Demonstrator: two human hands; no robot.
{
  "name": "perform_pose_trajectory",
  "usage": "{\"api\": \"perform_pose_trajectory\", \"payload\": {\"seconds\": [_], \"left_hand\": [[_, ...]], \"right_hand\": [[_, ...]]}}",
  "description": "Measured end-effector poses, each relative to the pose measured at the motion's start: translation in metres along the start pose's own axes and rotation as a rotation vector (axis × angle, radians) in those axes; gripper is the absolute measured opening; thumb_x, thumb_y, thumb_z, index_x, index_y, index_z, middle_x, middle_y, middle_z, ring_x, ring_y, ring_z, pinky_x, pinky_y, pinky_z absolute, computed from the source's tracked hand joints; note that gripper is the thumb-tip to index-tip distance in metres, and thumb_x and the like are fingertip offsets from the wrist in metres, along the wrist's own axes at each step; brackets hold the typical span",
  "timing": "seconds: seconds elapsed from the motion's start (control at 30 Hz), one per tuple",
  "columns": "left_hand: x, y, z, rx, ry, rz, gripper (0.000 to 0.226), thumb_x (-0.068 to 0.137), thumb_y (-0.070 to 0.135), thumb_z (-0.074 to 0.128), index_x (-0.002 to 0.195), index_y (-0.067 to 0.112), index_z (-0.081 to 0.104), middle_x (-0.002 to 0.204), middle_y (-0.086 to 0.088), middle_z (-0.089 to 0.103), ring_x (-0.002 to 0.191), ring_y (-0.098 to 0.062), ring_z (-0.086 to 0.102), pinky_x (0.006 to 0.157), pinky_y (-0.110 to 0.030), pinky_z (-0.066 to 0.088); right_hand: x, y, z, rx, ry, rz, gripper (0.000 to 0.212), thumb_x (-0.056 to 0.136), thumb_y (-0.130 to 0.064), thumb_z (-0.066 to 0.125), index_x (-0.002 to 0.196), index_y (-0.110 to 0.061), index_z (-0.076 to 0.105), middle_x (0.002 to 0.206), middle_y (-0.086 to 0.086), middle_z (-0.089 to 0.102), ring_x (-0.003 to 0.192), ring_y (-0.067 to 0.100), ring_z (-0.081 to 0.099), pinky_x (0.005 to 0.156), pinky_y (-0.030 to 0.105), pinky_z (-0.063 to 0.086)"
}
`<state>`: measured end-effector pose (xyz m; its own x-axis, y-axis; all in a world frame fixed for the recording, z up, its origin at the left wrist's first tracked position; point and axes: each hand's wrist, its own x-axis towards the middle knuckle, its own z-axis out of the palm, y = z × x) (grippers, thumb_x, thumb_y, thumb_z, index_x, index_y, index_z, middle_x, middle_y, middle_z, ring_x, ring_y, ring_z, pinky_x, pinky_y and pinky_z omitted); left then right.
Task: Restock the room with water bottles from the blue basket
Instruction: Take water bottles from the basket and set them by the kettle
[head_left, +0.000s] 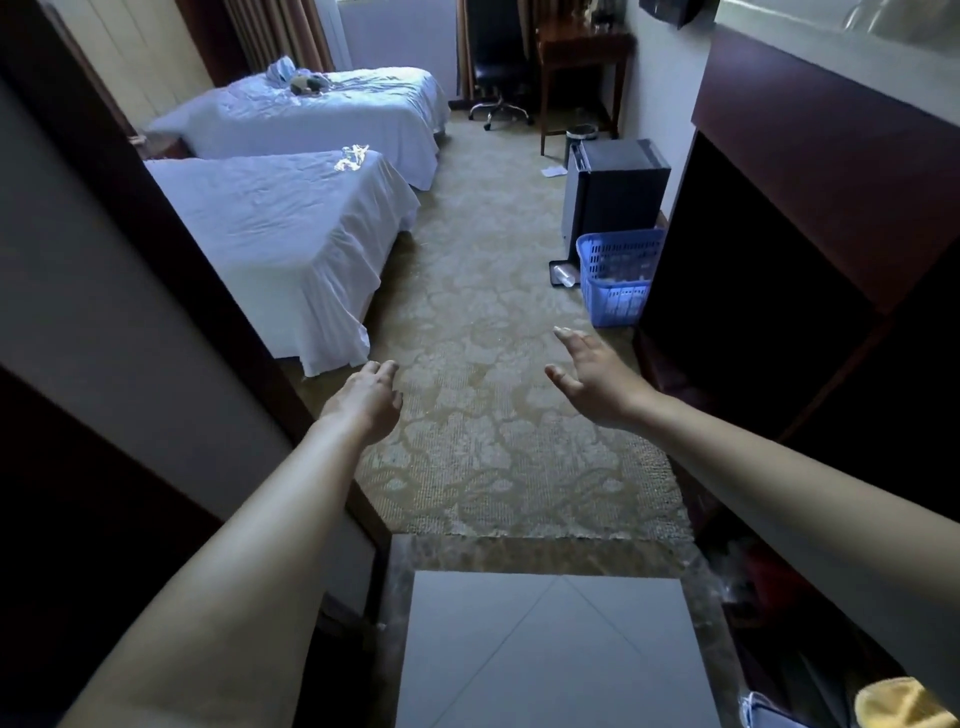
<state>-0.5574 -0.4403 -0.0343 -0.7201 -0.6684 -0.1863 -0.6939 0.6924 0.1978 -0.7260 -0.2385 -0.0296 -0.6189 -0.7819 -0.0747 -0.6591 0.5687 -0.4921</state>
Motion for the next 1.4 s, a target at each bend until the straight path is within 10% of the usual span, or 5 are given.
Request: {"api": "perform_pose_trajectory", "payload": {"seconds": [1.4], "left_hand": [[0.623,0.247,-0.063,0.102,-0.012,0.441,0.051,0.098,0.027,0.044,0.146,0.015,0.03,0.147,-0.01,0.037,0.133,-0.031,0.038,0.103,-0.047,0.041]], "right_hand": [[0.522,0.227,-0.138,0.025,0.064,0.359,0.06,0.1,-0.036,0.034,0.151,-0.016,0.012,0.161,0.0,0.008,0.148,0.02,0.006,0.12,0.042,0.013]]}}
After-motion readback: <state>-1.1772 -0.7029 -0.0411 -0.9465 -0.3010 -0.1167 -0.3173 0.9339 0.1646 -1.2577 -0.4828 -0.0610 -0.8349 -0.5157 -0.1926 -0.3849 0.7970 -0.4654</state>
